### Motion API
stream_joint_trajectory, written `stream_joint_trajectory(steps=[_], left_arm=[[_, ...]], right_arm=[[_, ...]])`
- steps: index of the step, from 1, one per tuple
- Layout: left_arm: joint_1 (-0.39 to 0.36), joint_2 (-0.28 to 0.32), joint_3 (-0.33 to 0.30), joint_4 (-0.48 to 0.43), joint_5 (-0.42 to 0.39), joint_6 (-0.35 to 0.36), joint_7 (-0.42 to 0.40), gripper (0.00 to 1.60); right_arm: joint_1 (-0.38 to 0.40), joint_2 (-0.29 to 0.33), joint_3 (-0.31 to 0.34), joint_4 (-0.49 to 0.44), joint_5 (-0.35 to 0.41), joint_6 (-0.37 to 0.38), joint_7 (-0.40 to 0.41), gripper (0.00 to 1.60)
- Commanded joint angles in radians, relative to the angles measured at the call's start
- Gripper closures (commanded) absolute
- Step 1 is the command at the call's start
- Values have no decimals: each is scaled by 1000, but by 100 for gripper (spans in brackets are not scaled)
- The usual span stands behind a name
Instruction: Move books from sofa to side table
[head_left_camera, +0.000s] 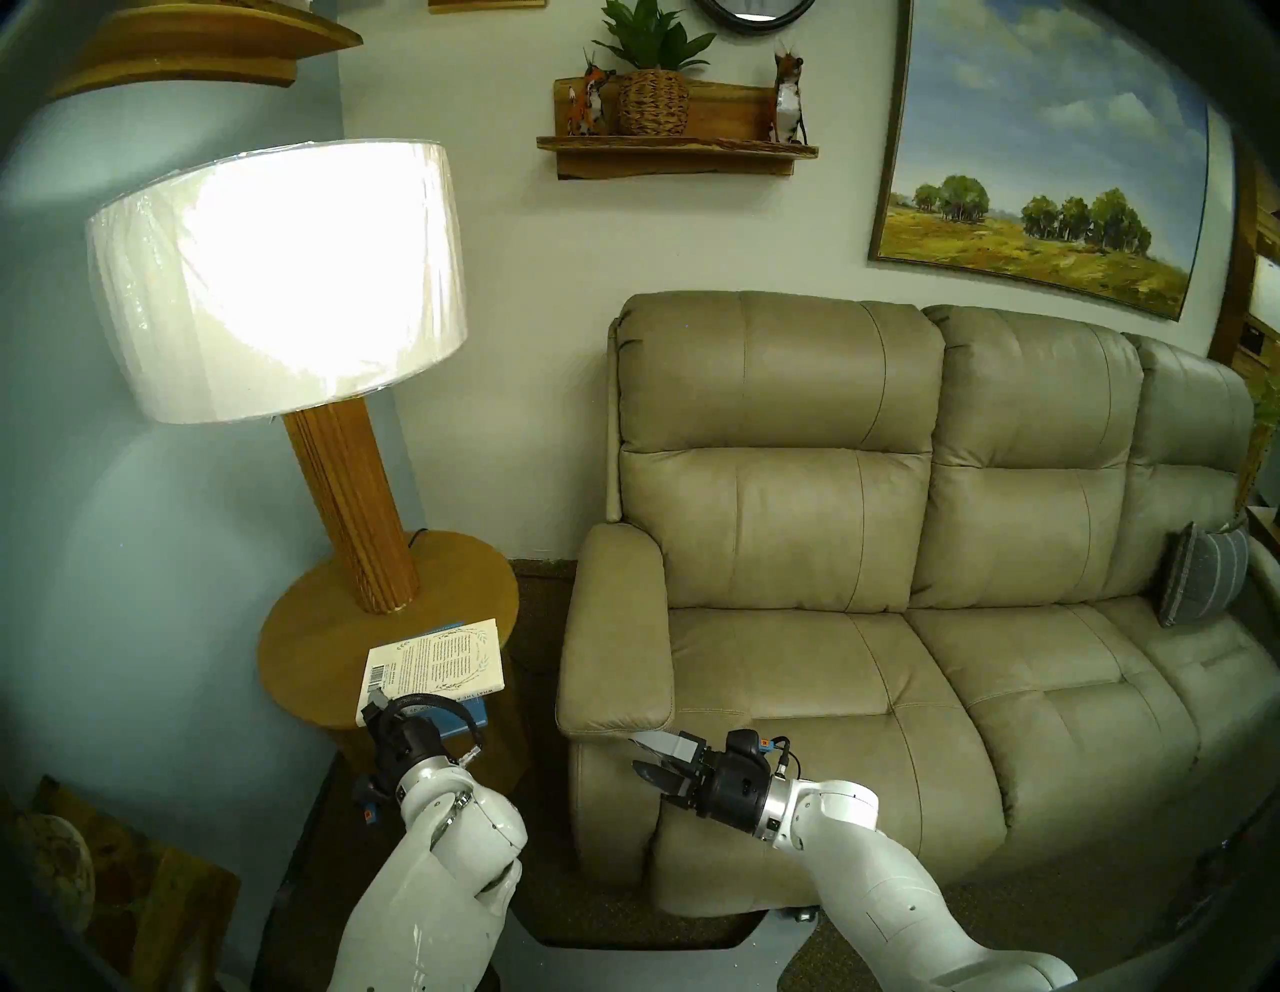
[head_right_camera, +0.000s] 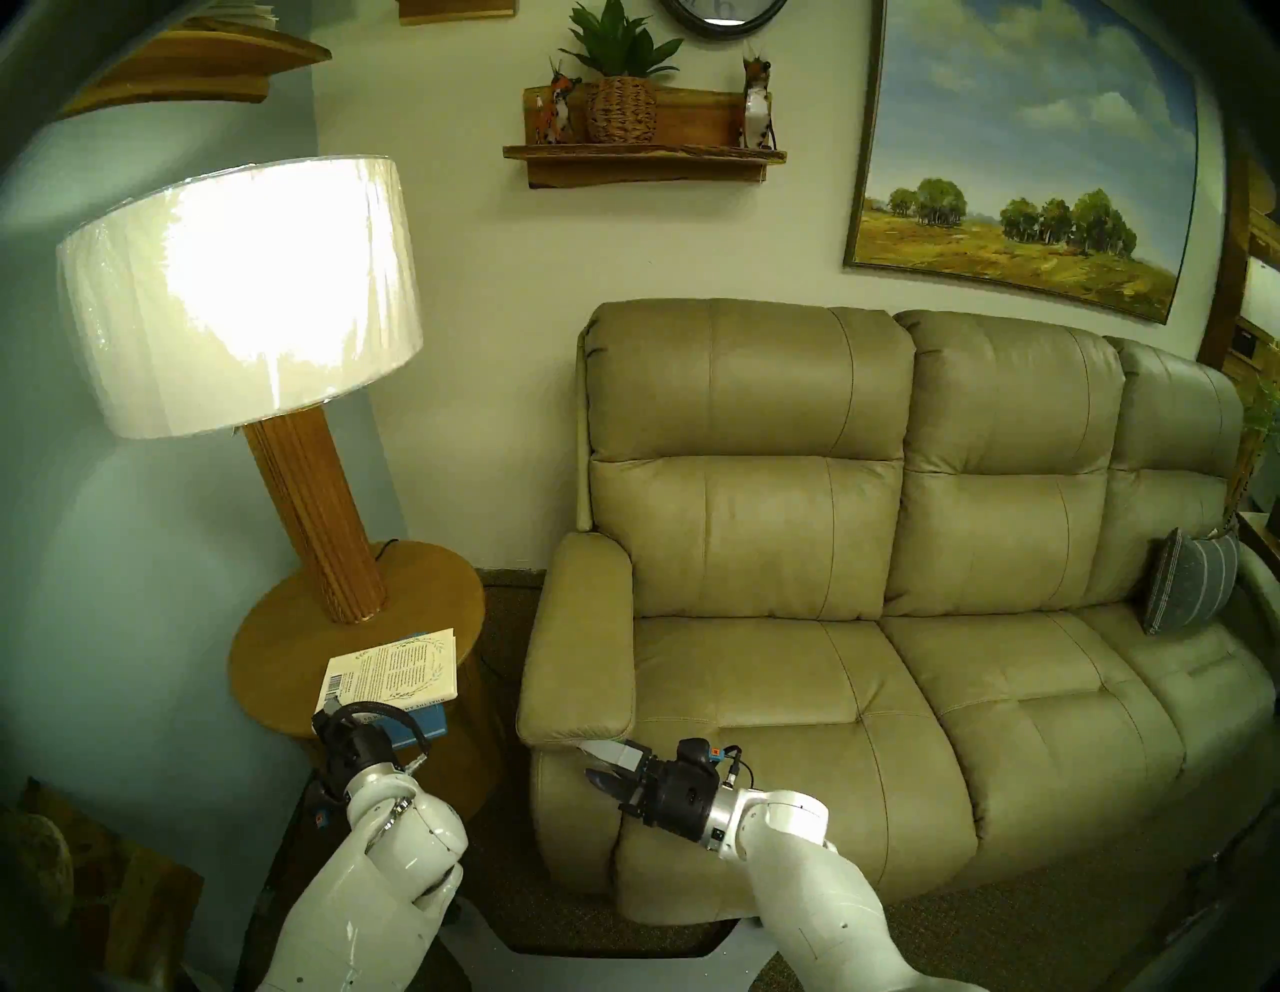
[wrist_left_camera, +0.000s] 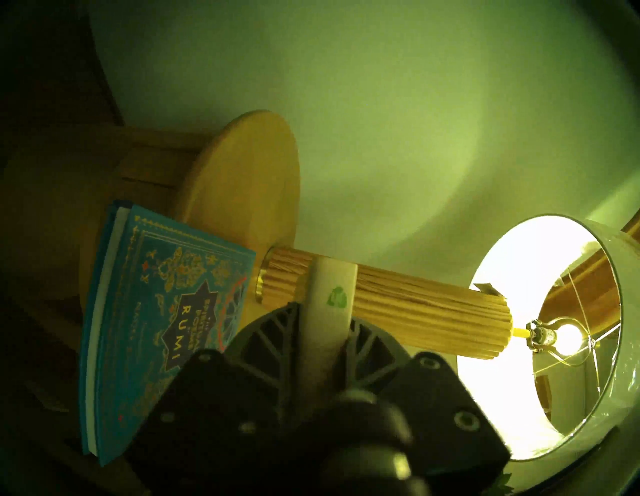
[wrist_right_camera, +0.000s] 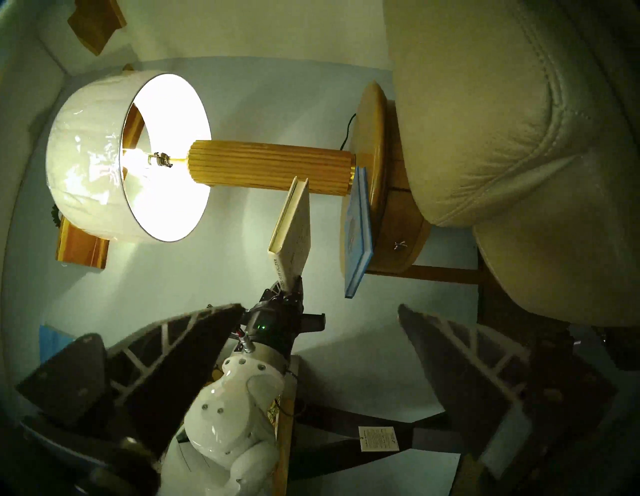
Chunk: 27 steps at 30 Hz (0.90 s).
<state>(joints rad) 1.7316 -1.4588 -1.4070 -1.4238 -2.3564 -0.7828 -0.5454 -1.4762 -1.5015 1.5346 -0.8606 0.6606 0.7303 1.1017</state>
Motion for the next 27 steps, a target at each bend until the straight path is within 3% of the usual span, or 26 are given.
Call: stream_joint_trajectory(steps=[1, 9, 23, 27], left_arm=[[-108, 19, -29, -25, -10, -70, 77, 160], [-145, 7, -32, -14, -31, -139, 165, 156], [-303, 27, -9, 204, 0, -177, 244, 151], [-331, 14, -23, 230, -26, -177, 267, 136]], right_arm=[[-11, -2, 4, -30, 19, -4, 43, 0], [-21, 0, 10, -38, 25, -7, 44, 0], [-33, 4, 15, -57, 28, -11, 29, 0], [-34, 5, 15, -60, 27, -11, 29, 0]])
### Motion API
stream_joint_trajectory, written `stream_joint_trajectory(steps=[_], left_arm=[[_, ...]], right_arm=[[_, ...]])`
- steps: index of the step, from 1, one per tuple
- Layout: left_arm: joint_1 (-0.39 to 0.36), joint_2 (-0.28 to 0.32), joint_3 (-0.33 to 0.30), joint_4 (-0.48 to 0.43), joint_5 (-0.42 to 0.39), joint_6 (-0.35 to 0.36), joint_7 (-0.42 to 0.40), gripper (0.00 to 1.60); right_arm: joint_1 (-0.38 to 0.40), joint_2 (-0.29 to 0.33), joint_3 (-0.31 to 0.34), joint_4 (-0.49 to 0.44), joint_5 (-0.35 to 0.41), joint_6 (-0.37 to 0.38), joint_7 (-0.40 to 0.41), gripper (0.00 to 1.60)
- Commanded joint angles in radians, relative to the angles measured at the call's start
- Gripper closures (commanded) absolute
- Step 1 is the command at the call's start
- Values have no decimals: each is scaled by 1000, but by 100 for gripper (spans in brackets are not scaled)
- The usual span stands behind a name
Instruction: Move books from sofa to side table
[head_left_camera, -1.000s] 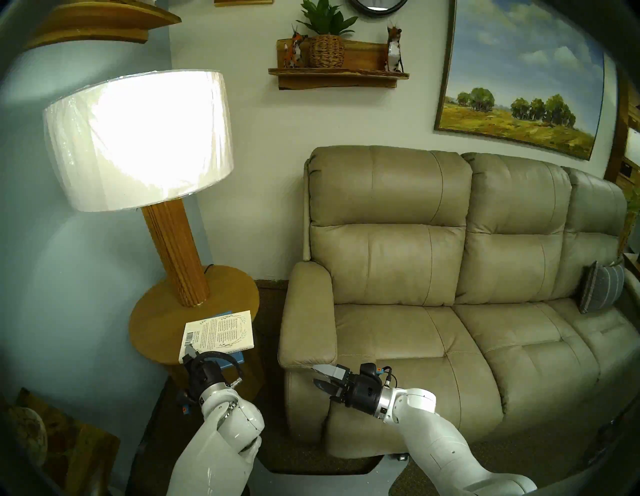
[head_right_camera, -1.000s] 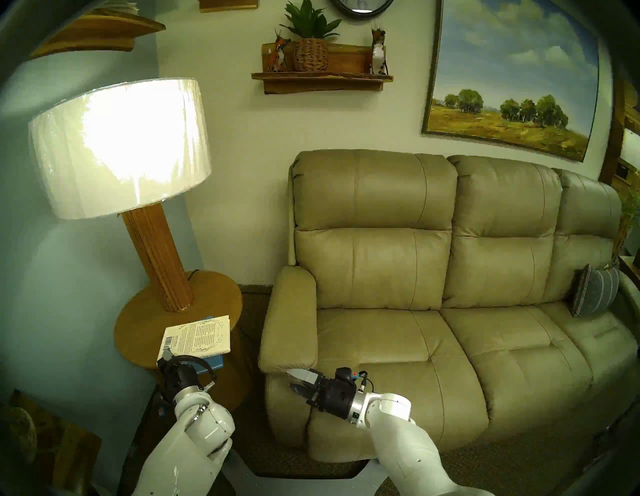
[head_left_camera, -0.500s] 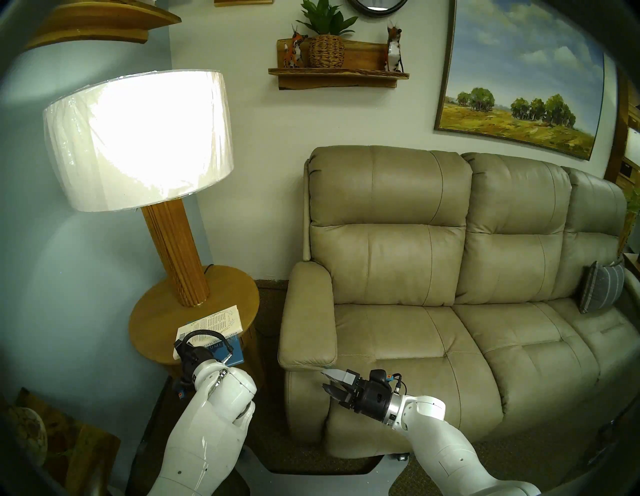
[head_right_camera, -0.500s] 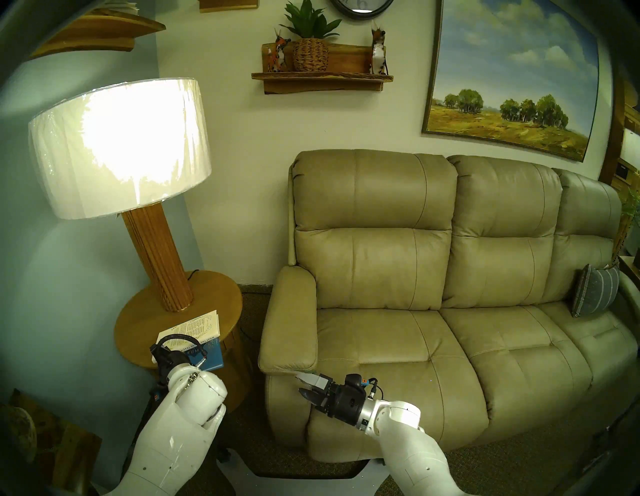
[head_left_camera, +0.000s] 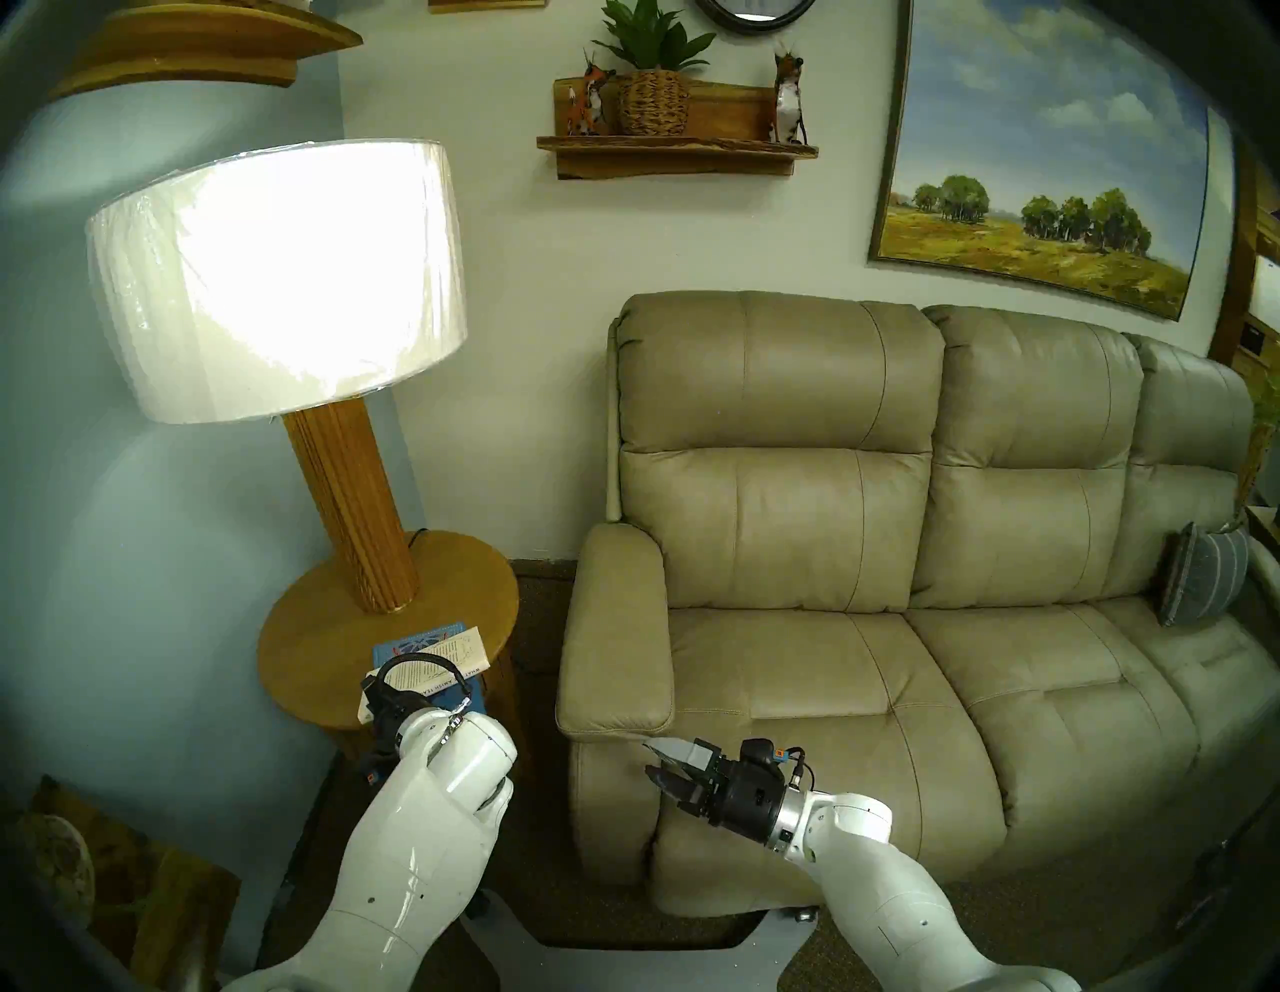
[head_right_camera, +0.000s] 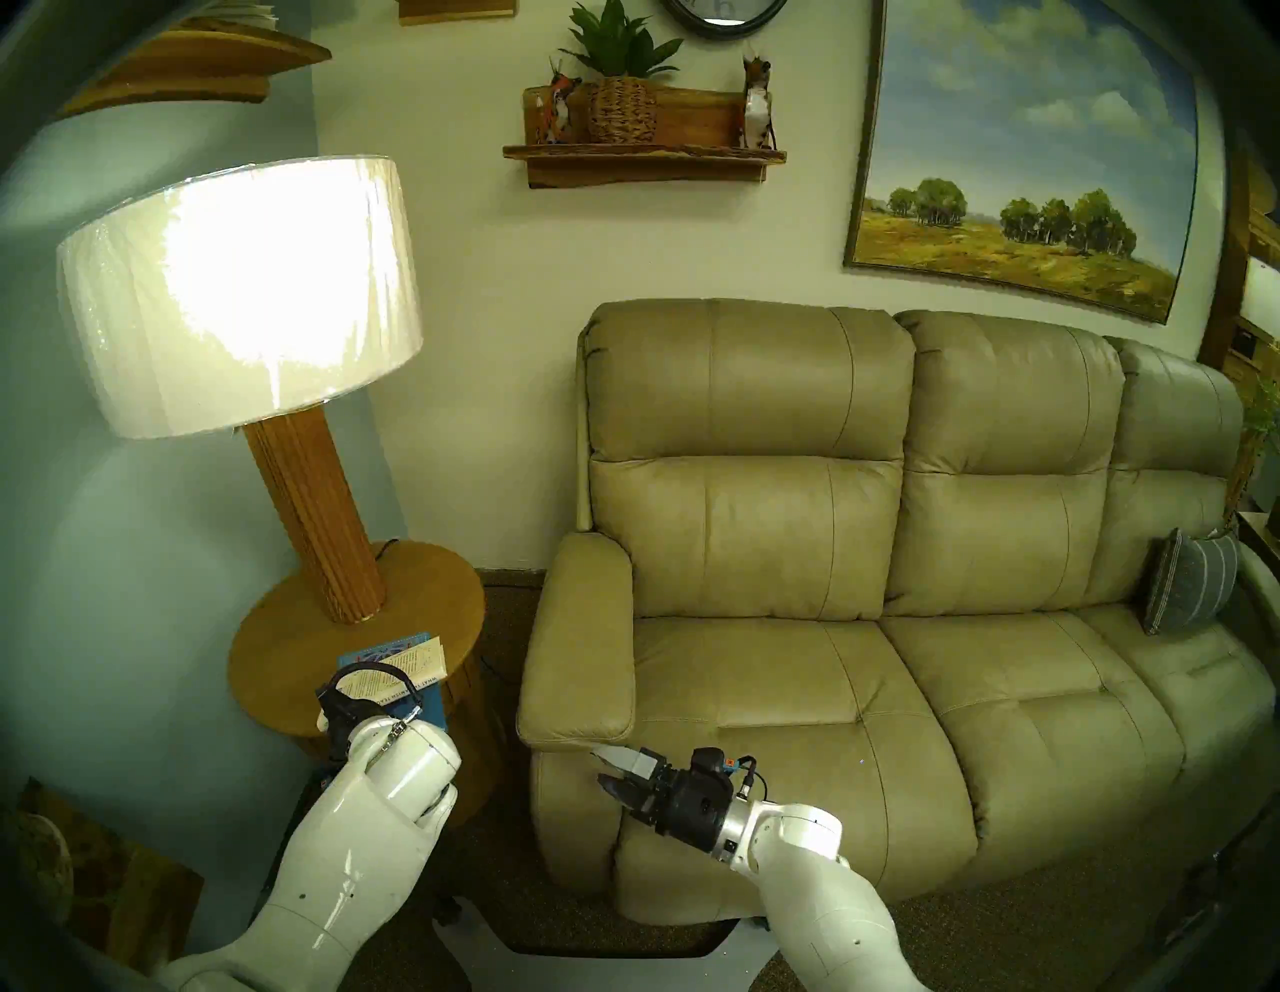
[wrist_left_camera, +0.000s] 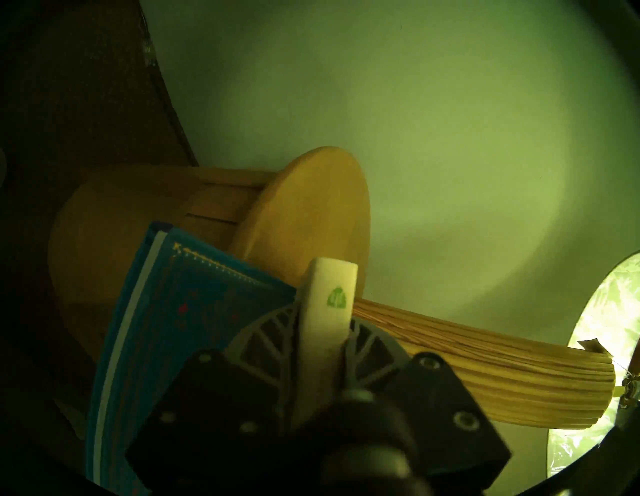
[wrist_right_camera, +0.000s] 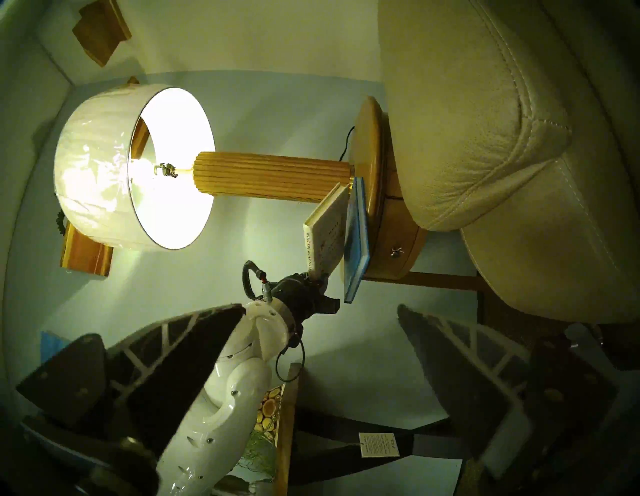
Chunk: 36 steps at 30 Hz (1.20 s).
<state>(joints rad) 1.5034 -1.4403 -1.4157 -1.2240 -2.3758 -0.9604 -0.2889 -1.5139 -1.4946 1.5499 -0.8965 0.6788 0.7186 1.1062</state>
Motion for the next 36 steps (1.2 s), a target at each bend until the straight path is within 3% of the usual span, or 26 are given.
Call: stream_joint_trajectory(steps=[1, 8, 9, 10, 11, 12, 28, 36], left_arm=[[-105, -5, -16, 30, -7, 0, 12, 127], [-94, -19, -37, -7, -35, 14, 31, 85], [-91, -21, -40, -10, -39, 12, 34, 60], [-91, -21, -40, -10, -39, 12, 34, 60], [-85, -21, -45, -18, -49, 17, 44, 40], [-78, -25, -63, -25, -67, 21, 55, 0], [-11, -28, -98, -170, -111, 26, 83, 0], [96, -36, -109, -286, -101, 1, 44, 0]], right_arm=[[4, -2, 0, -24, 10, 0, 25, 0], [2, -2, 2, -34, 13, 1, 28, 0], [1, -2, 2, -35, 13, 1, 27, 0], [1, -2, 2, -35, 13, 1, 27, 0], [0, -2, 3, -38, 13, 1, 25, 0], [-3, -2, 5, -43, 14, 2, 23, 0], [-20, -4, 13, -89, 14, 15, 3, 0], [-31, -1, 23, -115, 18, 22, -4, 0]])
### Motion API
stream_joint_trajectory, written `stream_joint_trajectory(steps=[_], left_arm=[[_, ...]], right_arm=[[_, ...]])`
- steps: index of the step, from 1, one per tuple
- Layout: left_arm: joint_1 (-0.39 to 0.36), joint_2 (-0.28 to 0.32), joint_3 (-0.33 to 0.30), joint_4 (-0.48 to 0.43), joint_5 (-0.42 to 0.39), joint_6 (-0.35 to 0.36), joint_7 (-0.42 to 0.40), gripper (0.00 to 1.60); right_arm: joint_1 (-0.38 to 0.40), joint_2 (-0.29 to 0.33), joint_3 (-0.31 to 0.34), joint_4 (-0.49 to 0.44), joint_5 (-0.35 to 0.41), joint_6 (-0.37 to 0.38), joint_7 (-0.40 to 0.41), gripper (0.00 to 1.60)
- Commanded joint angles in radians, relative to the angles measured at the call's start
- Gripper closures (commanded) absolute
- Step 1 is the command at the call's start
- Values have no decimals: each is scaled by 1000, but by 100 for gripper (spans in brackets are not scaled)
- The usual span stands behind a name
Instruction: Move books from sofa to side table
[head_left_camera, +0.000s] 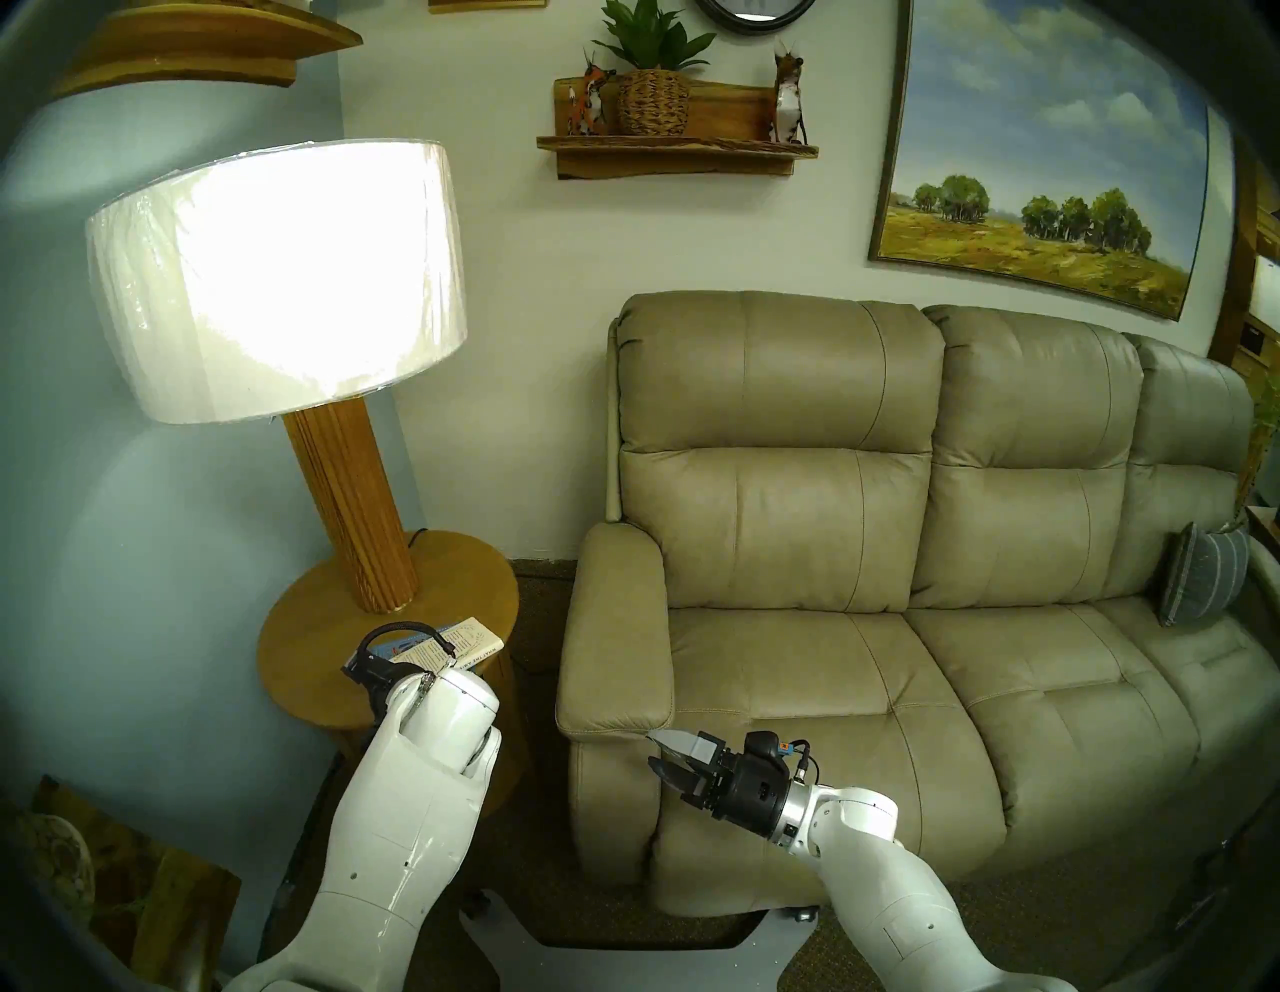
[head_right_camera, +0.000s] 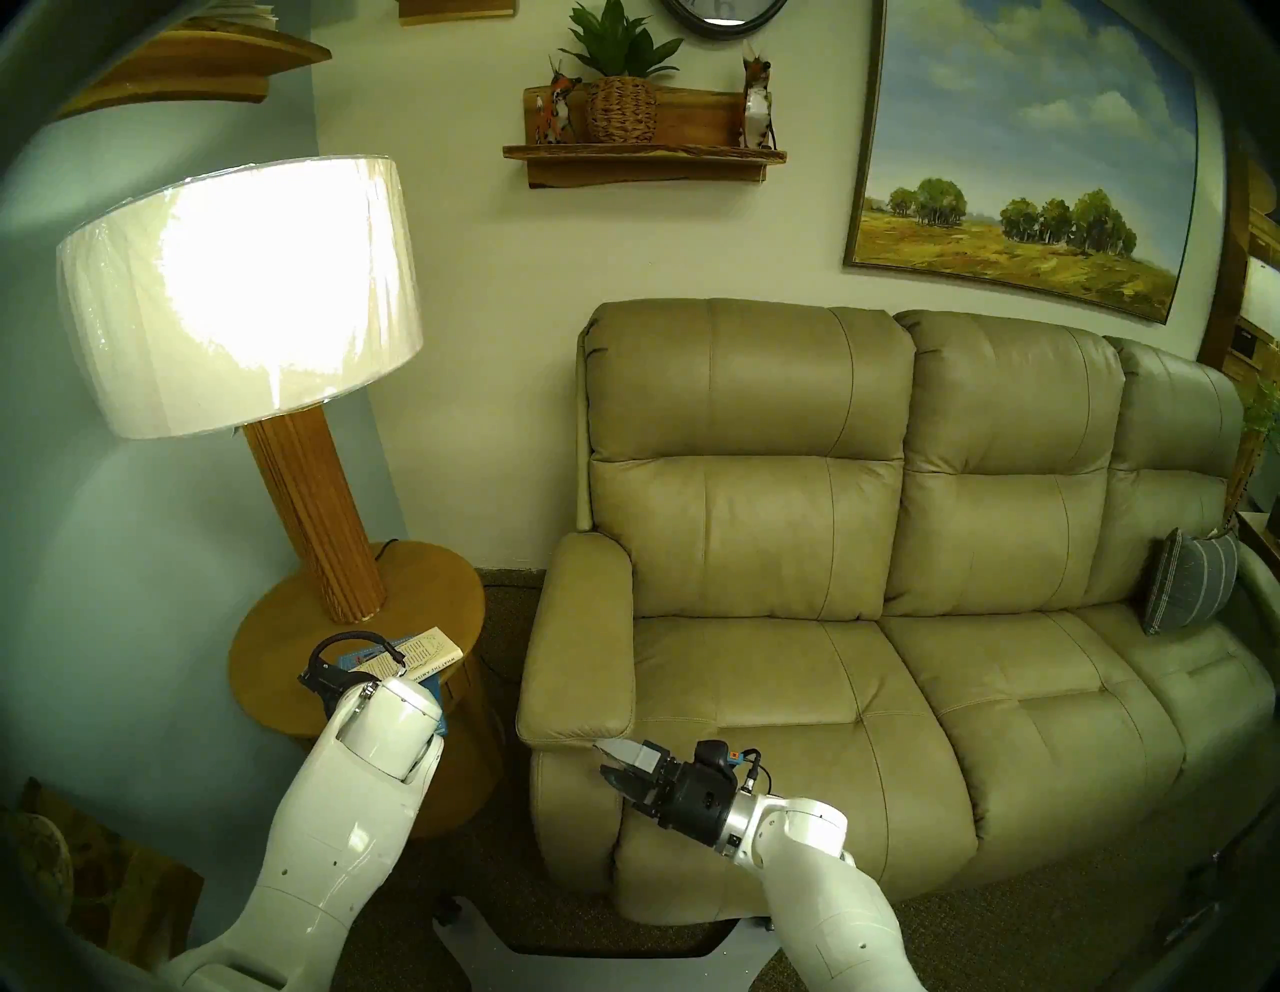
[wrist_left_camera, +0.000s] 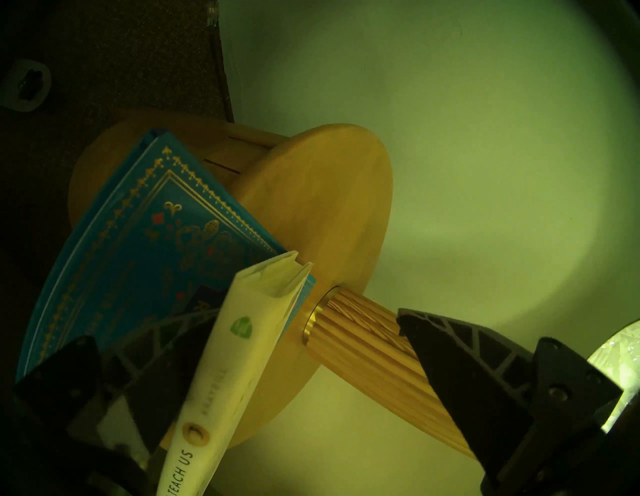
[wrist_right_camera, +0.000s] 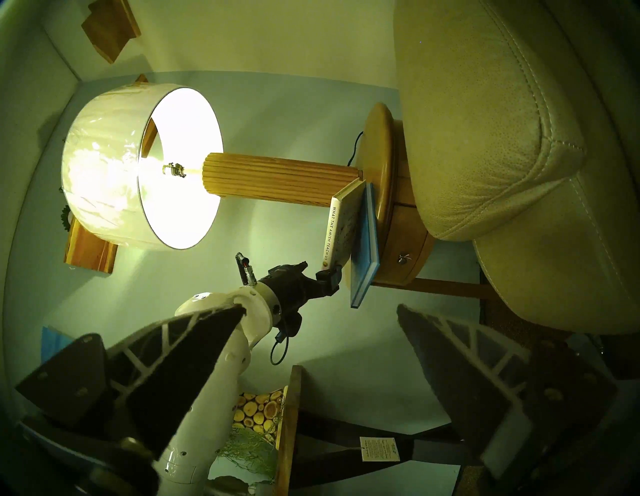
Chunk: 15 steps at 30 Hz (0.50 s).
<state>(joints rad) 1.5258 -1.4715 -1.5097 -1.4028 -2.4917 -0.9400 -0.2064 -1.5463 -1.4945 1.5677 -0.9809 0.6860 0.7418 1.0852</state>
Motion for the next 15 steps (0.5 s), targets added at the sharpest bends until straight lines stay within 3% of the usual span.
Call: stream_joint_trajectory(steps=[1, 15], left_arm=[[74, -5, -14, -107, 15, -19, -38, 0], [211, -13, -35, -250, 32, -20, -59, 0]], right_arm=[[1, -1, 6, -30, 11, -1, 17, 0], [-24, 1, 9, -59, 11, -1, 26, 0]])
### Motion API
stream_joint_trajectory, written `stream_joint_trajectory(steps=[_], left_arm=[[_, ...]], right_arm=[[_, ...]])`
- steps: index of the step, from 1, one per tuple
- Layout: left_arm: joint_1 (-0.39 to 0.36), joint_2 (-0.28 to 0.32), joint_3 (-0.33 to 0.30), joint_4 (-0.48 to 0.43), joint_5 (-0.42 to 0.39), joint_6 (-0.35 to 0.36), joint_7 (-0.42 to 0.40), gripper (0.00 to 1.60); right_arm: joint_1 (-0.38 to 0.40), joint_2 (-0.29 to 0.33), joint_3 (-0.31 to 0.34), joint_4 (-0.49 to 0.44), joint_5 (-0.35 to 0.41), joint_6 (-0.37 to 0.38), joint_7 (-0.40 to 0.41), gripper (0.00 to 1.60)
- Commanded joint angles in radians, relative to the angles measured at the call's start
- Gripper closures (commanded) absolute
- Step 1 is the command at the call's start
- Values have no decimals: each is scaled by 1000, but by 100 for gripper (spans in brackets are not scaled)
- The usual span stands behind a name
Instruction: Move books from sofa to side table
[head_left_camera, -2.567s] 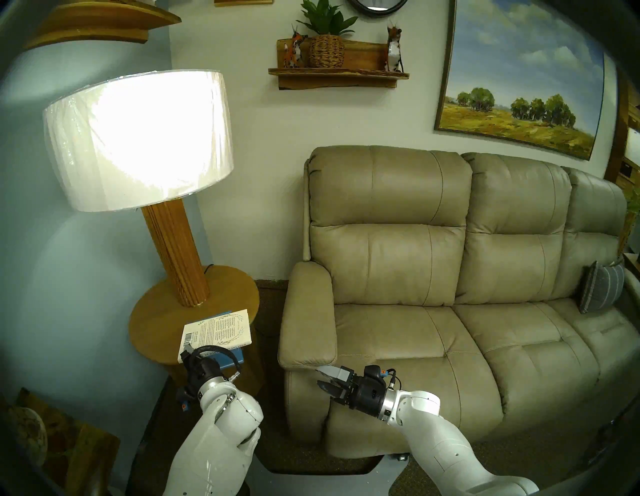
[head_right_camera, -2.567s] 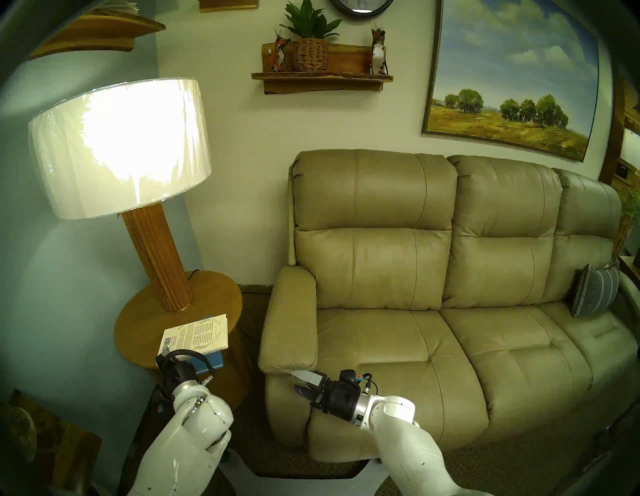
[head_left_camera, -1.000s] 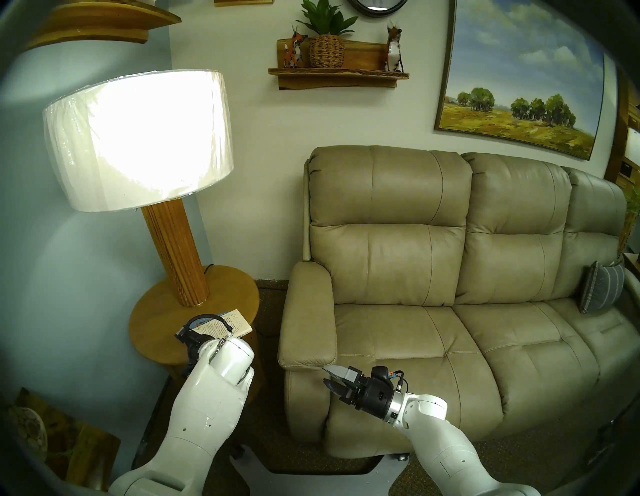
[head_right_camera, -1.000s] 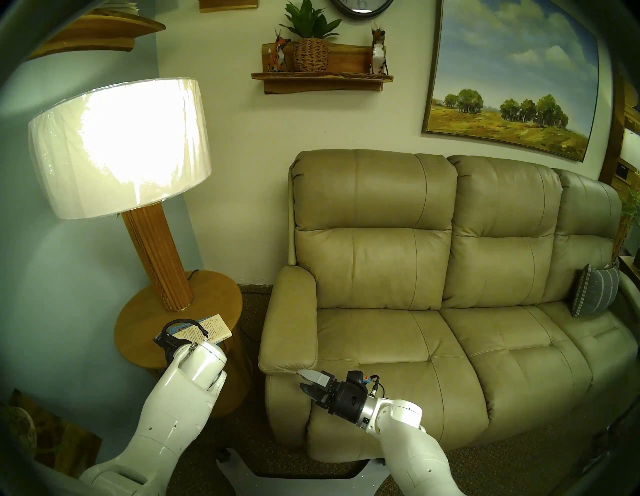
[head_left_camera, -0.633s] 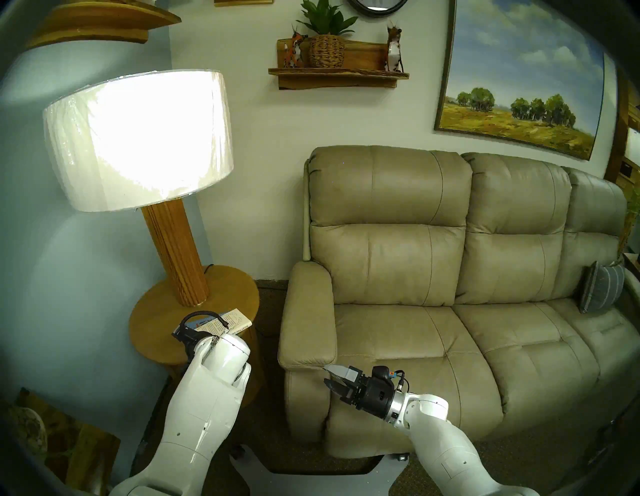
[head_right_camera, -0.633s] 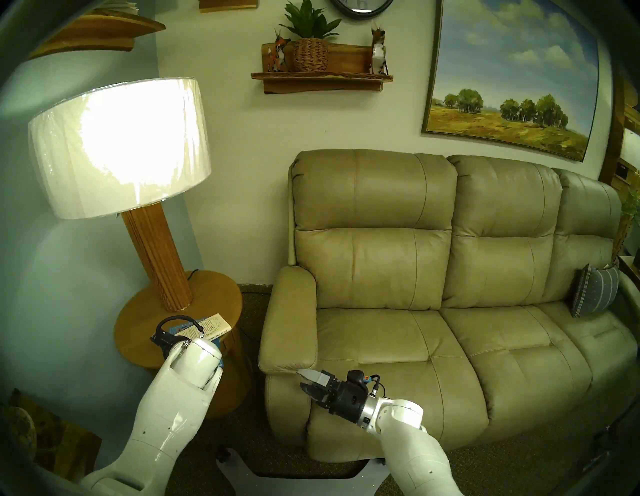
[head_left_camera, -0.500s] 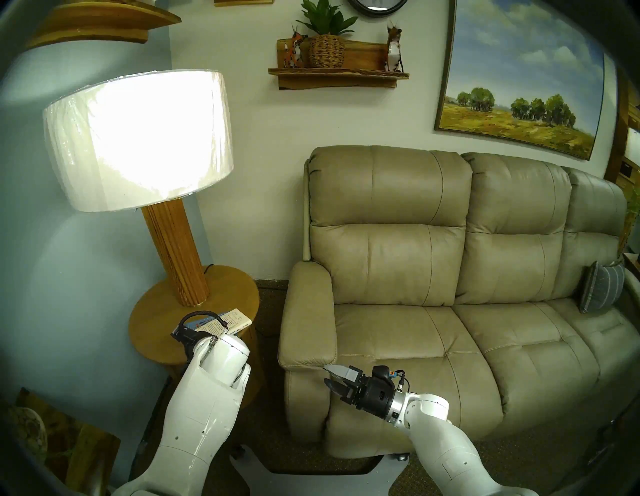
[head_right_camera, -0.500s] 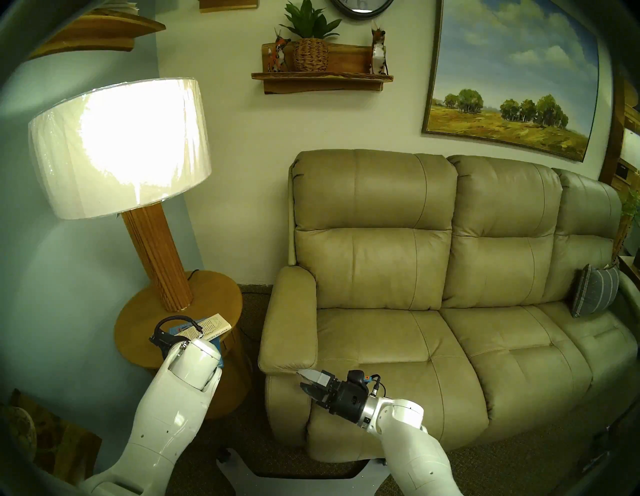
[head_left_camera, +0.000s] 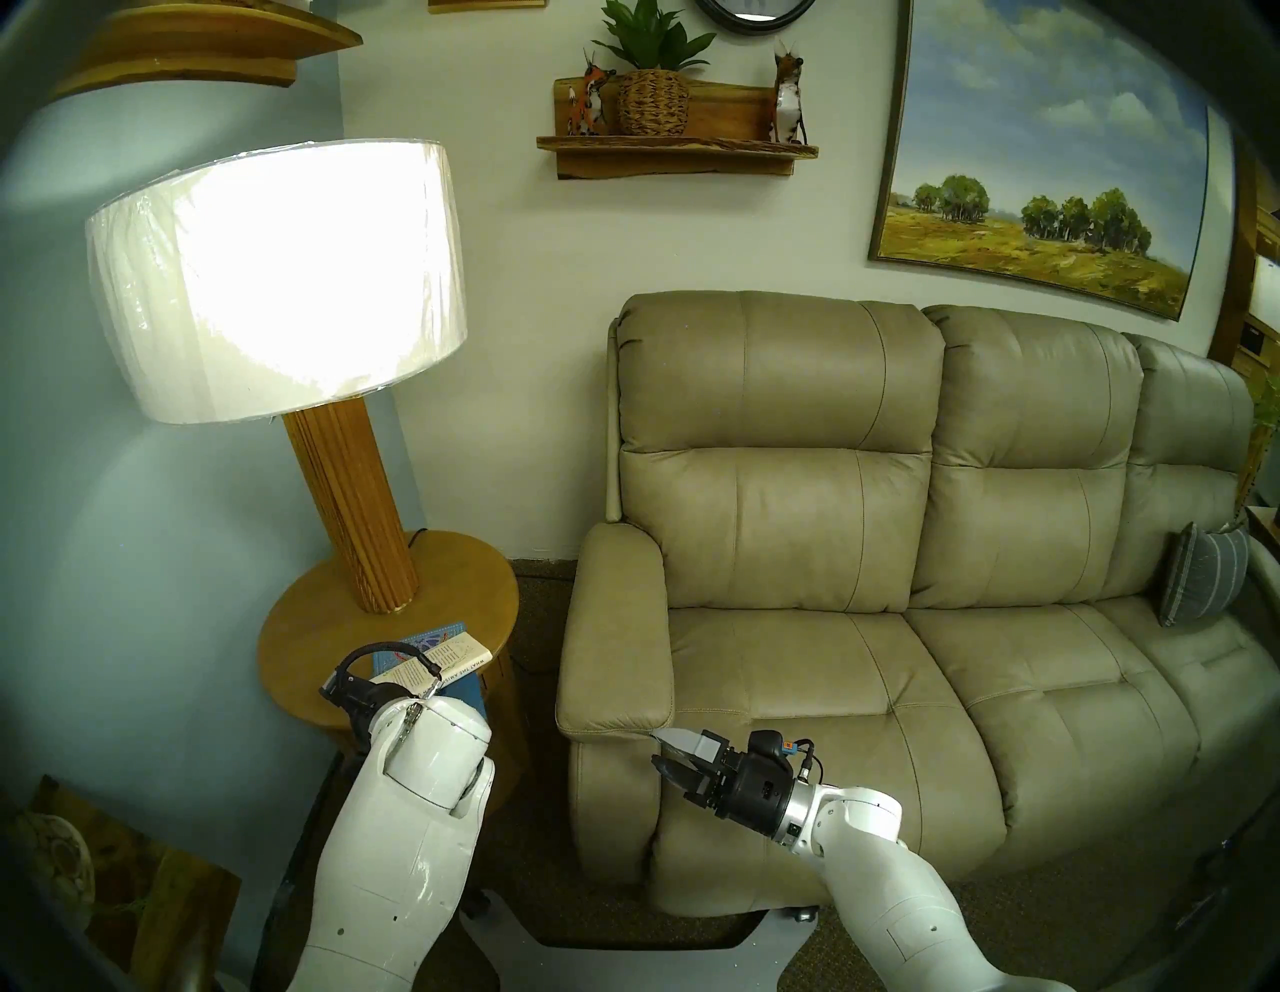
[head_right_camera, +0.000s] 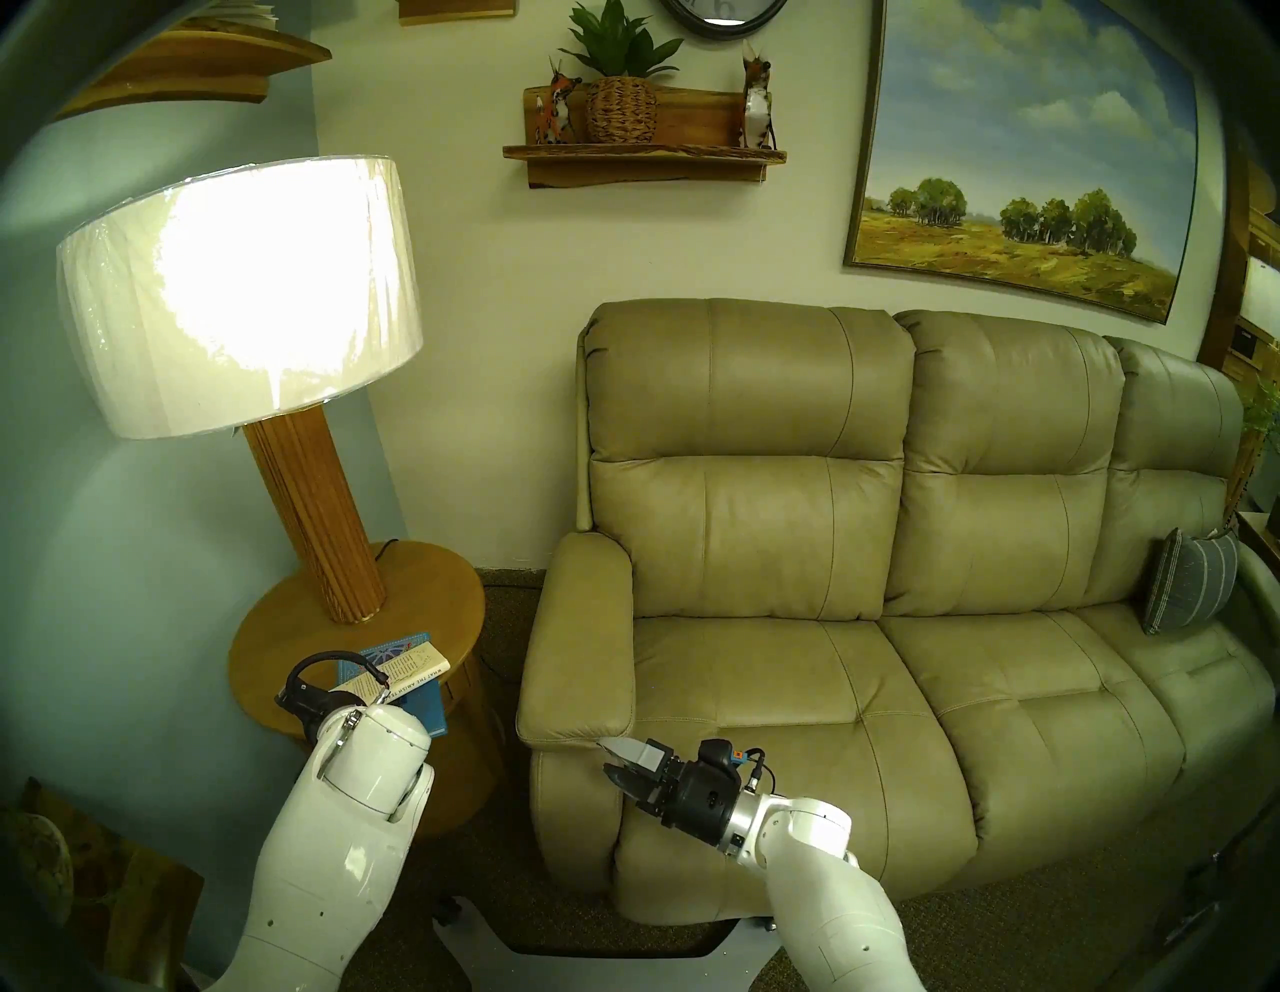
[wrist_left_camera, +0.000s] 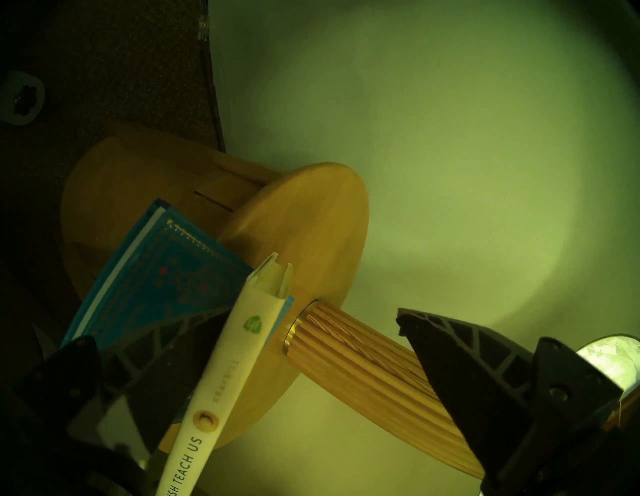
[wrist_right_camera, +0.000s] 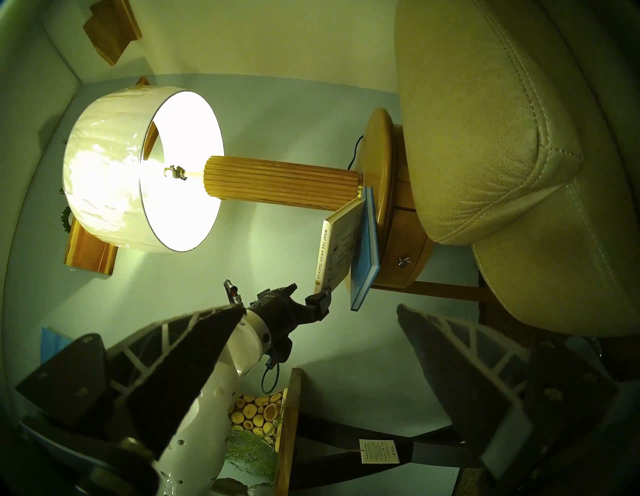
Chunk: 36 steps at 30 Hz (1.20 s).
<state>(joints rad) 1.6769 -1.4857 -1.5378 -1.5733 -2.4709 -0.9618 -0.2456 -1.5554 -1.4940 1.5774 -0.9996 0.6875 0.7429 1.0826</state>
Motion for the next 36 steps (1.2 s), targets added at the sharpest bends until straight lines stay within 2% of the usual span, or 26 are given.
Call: stream_joint_trajectory(steps=[1, 4, 9, 10, 15, 19, 22, 27, 36], left_arm=[[60, 1, -7, -80, 11, 2, -20, 0], [76, -8, -10, -82, 9, 2, -24, 0], [60, 1, -26, -53, -4, 6, -2, 0], [58, 19, -21, -69, -14, 15, 33, 0], [41, 5, 2, -92, -10, 2, 49, 0], [39, -3, 31, -70, -7, 2, 68, 0], [42, -11, 29, -42, -8, 5, 60, 0], [65, -11, 17, -47, -20, 33, 62, 0], [116, -27, 33, -88, -11, 54, 47, 0]], right_arm=[[-15, 1, -1, -41, 10, -2, 28, 0], [-25, 1, -1, -53, 10, 0, 30, 0], [-38, 2, -1, -69, 10, 1, 27, 0], [-39, 1, 0, -70, 10, 0, 26, 0], [-38, -3, -2, -67, 9, -3, 24, 0], [-55, -4, -5, -93, 9, 1, 25, 0], [-56, 1, 2, -93, 12, 2, 22, 0], [-49, 6, 7, -80, 14, 0, 25, 0], [-57, 3, 7, -97, 16, 5, 17, 0]])
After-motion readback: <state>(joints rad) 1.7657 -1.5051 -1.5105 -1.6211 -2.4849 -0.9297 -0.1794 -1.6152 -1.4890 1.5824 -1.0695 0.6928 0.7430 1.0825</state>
